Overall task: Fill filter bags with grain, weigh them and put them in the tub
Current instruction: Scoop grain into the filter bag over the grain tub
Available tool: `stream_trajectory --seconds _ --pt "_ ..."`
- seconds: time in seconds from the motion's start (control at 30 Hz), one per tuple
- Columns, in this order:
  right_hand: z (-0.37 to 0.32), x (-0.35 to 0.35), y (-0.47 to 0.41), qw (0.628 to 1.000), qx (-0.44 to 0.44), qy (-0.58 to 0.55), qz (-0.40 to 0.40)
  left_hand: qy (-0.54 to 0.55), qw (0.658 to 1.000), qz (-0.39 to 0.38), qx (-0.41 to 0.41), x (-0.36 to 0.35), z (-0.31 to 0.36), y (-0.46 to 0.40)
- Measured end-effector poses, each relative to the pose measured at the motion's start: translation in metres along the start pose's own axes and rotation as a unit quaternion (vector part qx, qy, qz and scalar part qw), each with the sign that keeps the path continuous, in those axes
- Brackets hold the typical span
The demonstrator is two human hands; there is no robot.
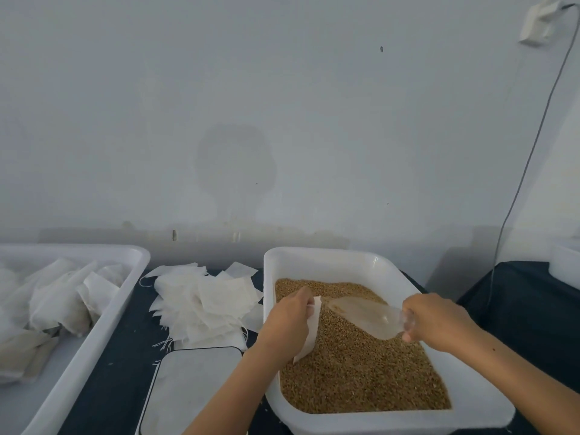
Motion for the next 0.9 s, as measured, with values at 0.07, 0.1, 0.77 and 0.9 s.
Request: stream_trajectory --seconds 0.07,0.1,0.77,0.9 --pt "-0.003 -0.020 0.002 1.000 0.005 -0.013 -0.023 0.039 0.999 0.024 0.012 0.007 -0.001 0.001" --pt "-0.007 -0.029 0.004 0.999 0.010 -0.024 -0.031 0.067 0.997 0.039 0.024 0.012 -0.002 0.001" --pt "-0.145 0.036 0.031 0.725 0.160 -0.670 0.015 0.405 0.904 0.131 0.030 0.111 0.000 0.030" --pt "-0.172 0.040 0.036 0.718 0.131 -0.679 0.072 0.372 0.911 0.176 0.034 0.133 -0.017 0.054"
Point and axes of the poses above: each hand's wrist, its own y-axis away from the middle knuckle, its own x-axis out of the back of the hand, z = x × y, the point moved 9 cm from there along -y, towards the middle knuckle
